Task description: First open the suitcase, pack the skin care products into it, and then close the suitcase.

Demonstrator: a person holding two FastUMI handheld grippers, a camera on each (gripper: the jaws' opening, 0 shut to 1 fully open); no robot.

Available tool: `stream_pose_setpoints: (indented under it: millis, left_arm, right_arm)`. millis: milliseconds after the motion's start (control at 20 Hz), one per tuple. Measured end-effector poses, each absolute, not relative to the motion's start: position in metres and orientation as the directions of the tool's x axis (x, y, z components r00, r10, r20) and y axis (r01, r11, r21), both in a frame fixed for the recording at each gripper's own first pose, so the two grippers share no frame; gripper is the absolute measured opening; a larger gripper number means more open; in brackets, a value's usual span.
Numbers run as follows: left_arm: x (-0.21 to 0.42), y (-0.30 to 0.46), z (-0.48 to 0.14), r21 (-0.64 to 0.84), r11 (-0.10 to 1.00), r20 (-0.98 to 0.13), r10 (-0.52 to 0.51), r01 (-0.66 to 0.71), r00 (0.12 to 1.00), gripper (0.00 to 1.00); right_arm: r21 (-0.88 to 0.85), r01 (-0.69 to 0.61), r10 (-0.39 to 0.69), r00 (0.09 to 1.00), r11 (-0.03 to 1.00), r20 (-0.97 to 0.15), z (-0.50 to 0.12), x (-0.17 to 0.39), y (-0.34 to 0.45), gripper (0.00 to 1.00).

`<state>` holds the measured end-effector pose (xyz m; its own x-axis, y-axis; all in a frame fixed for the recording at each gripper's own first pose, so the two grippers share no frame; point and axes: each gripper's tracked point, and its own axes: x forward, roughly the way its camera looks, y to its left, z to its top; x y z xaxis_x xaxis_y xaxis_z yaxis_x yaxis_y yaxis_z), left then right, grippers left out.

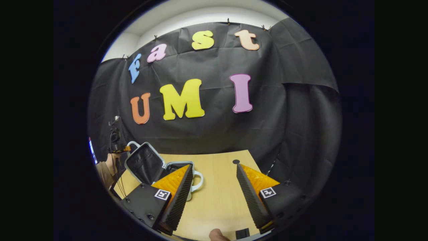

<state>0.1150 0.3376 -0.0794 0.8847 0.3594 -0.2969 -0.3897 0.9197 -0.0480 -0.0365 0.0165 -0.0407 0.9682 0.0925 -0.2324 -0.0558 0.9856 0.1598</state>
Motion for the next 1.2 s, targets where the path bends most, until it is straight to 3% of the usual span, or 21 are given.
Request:
stream_pose_setpoints:
  millis: [250,450,900,1150,1200]
  left_arm:
    - [0.128,0.245,-0.05,0.101,0.944,-0.22,0.329,-0.314,0.918,0.04]
    - [0.137,0.163,-0.051,0.113,0.956,-0.205,0.291,-0.272,0.935,0.04]
    - [0.163,0.024,-0.138,0.181,0.976,-0.335,0.179,-0.124,0.925,0.04]
    - [0.177,-0.016,-0.196,0.246,0.968,-0.418,0.16,-0.058,0.894,0.04]
    - [0.176,-0.021,-0.206,0.25,0.967,-0.435,0.161,-0.053,0.886,0.04]
  right_arm:
    - [0.162,-0.083,0.117,0.97,0.983,-0.213,-0.035,-0.037,-0.014,0.78]
    - [0.148,-0.08,0.111,0.972,0.986,-0.209,-0.037,-0.037,-0.043,0.78]
    - [0.114,-0.052,0.08,0.963,0.992,-0.256,-0.064,-0.055,-0.1,0.79]
    - [0.11,0.003,0.03,0.955,0.994,-0.294,-0.084,-0.059,-0.131,0.75]
    - [0.107,0.016,0.017,0.954,0.994,-0.3,-0.088,-0.06,-0.136,0.78]
